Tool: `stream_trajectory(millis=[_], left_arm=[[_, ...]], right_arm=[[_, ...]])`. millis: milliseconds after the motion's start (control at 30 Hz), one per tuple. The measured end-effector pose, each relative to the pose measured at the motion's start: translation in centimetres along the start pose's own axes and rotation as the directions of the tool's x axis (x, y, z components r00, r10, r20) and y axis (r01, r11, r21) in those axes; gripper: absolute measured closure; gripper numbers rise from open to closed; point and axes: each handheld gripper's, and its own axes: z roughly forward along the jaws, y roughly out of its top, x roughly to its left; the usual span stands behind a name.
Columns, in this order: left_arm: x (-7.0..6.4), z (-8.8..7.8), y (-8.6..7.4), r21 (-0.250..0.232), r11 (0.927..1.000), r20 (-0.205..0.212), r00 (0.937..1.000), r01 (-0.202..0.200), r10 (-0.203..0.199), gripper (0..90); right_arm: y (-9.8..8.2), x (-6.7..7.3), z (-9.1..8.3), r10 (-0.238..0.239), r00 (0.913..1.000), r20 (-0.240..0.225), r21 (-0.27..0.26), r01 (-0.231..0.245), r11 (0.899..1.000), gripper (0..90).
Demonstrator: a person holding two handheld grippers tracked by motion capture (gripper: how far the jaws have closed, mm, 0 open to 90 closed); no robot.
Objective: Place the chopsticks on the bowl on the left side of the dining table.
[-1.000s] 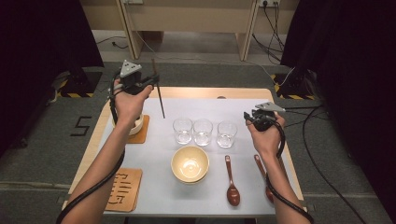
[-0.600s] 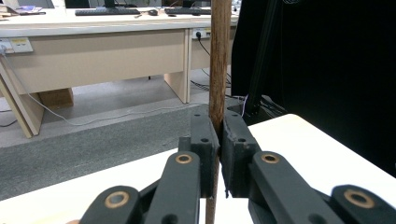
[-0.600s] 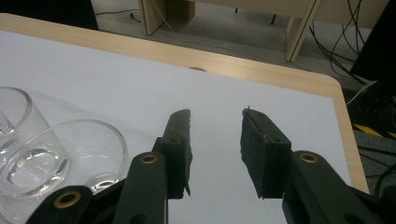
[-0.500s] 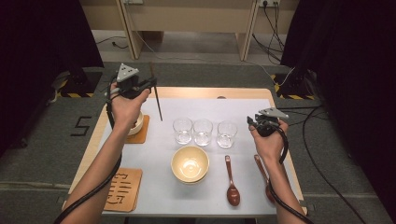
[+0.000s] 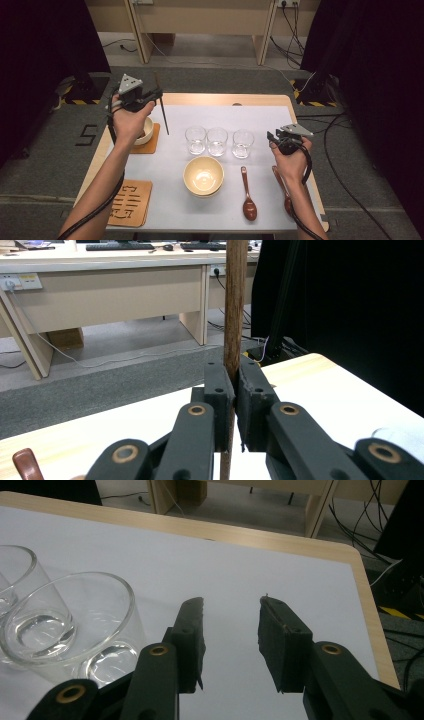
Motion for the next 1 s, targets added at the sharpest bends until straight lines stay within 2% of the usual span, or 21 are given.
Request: stream_trajectory(millis=[600,1000], left_arm=[[0.1,-1.9,-1.4,0.013,0.9999,0.008,0.9999,0.011,-0.011,83.4],[0.1,-3.0,-2.3,0.029,0.9995,0.015,0.9998,0.011,-0.012,83.5]], right_arm=[[-2.5,-0.1,-1.4,0.034,0.9994,0.000,-0.004,-0.034,0.999,62.1],[-3.0,-0.2,-1.9,0.041,0.9991,0.006,-0.018,-0.041,0.999,62.2]])
